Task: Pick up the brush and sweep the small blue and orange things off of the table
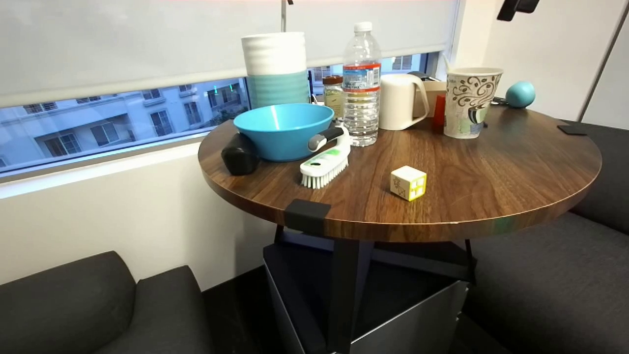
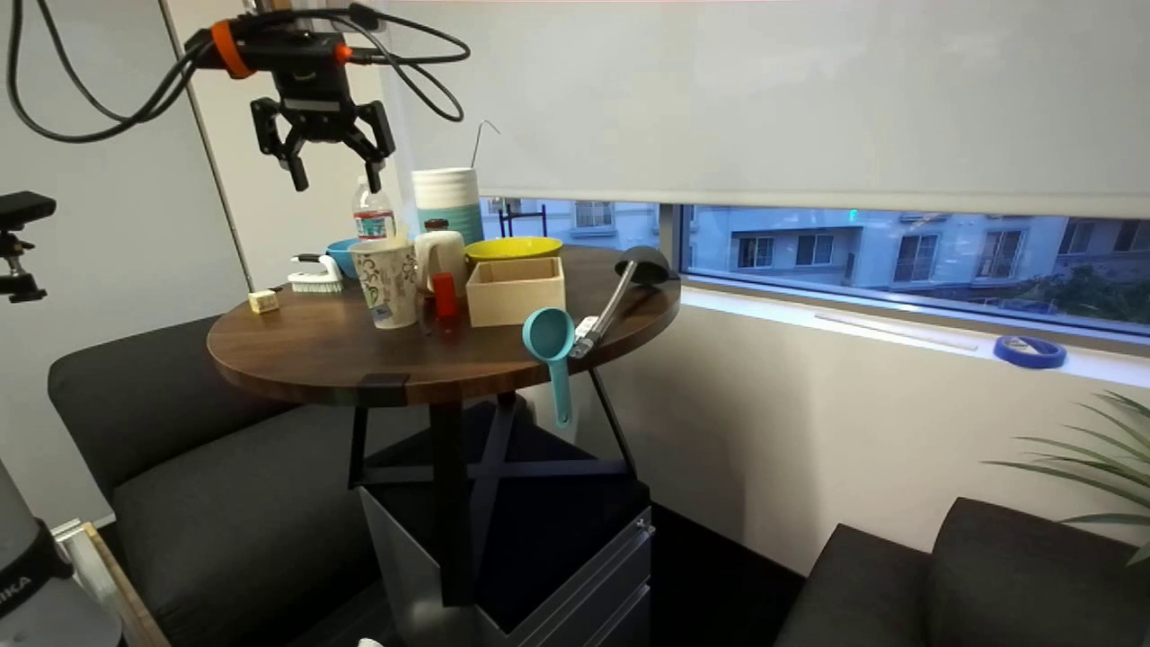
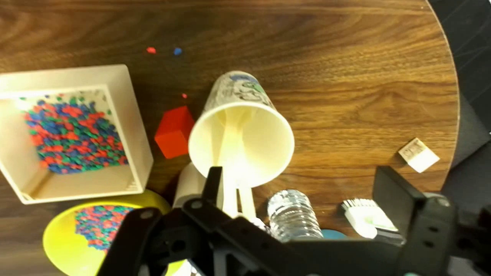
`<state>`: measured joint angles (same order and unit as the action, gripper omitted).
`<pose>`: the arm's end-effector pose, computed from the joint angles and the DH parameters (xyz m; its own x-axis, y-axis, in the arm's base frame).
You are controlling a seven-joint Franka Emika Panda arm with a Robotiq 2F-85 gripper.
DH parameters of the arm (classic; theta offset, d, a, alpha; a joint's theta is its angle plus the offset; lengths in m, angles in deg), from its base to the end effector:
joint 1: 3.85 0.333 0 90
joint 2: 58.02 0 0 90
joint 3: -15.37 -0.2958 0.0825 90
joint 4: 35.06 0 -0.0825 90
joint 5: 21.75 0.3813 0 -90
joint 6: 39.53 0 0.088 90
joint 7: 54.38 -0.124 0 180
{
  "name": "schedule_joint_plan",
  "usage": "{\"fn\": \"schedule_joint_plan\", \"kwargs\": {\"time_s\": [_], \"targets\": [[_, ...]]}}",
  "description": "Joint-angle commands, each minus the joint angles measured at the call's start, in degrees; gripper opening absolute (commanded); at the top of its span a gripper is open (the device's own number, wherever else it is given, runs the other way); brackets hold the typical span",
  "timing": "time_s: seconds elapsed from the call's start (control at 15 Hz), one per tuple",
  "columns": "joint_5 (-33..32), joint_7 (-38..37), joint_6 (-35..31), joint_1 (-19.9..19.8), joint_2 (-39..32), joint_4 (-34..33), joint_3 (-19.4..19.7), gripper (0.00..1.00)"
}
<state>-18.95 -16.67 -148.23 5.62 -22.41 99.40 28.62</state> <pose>0.3941 -0.0317 0.5312 0.7995 0.5536 0.2331 0.5782 -0.8145 -0.0486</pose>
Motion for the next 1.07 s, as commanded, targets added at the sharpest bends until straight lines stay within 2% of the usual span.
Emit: {"fn": "schedule_joint_plan", "kwargs": {"time_s": [0.0, 0.2, 0.33, 0.8, 0.87, 0.93, 1.0], "targets": [[1.82, 1.85, -0.36, -0.91, -0.26, 0.12, -1.25, 1.00], [2.41, 2.95, -0.65, -0.56, -0.22, 0.25, -1.25, 1.00], [5.45, 5.63, -0.35, 2.33, -0.32, 0.03, -1.66, 1.00], [13.27, 16.51, -2.79, 10.36, -1.39, 1.10, -7.79, 1.00], [13.74, 18.10, -2.72, 11.01, -2.20, 0.97, -8.46, 1.00], [12.32, 14.55, -0.91, 8.50, -0.91, 0.44, -9.09, 1.00], [12.69, 15.64, -1.08, 9.10, -1.36, 0.50, -9.64, 1.00]]}}
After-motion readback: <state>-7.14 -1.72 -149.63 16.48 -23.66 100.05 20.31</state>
